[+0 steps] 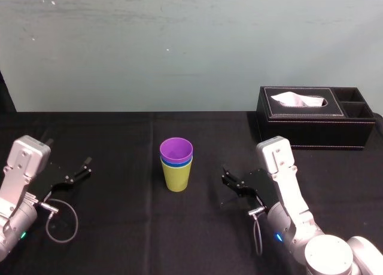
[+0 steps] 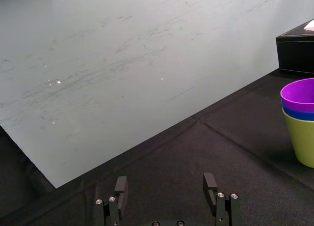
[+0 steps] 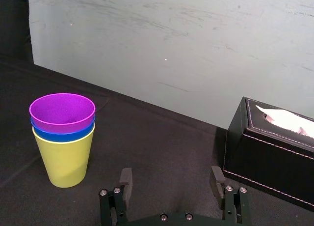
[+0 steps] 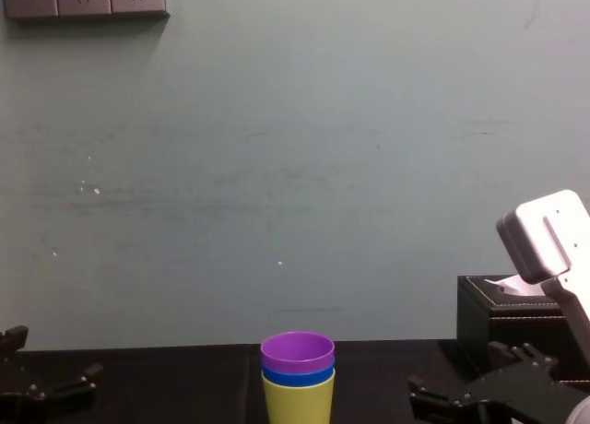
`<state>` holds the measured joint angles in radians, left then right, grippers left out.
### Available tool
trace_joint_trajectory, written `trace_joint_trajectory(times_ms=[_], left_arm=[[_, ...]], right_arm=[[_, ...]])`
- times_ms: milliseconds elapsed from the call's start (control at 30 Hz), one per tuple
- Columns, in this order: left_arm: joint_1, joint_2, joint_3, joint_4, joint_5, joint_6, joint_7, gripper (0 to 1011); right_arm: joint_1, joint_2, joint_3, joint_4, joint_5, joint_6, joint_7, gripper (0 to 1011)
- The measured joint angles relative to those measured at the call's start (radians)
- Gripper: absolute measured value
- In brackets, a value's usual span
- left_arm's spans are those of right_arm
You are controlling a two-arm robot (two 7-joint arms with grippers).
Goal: Stack the three plastic cups sequentially using one hand.
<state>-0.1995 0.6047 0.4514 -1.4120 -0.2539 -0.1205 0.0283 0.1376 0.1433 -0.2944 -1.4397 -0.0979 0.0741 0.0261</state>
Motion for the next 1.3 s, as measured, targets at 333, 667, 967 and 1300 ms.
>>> trace_joint_trajectory(times_ms=[333, 667, 967, 1300], left_arm=[[0.0, 0.0, 0.0, 0.0, 0.0, 0.0, 0.0, 1000], [0.0, 0.0, 0.0, 0.0, 0.0, 0.0, 0.0, 1000], [0.0, 0.0, 0.0, 0.0, 0.0, 0.0, 0.0, 1000], [0.0, 0.0, 0.0, 0.0, 0.0, 0.0, 0.0, 1000]], right_arm=[[0.0, 0.0, 0.0, 0.0, 0.0, 0.0, 0.0, 1003], [0.0, 0.0, 0.0, 0.0, 0.0, 0.0, 0.0, 1003], [0.0, 0.0, 0.0, 0.0, 0.0, 0.0, 0.0, 1003], [0.0, 0.0, 0.0, 0.0, 0.0, 0.0, 0.0, 1003]])
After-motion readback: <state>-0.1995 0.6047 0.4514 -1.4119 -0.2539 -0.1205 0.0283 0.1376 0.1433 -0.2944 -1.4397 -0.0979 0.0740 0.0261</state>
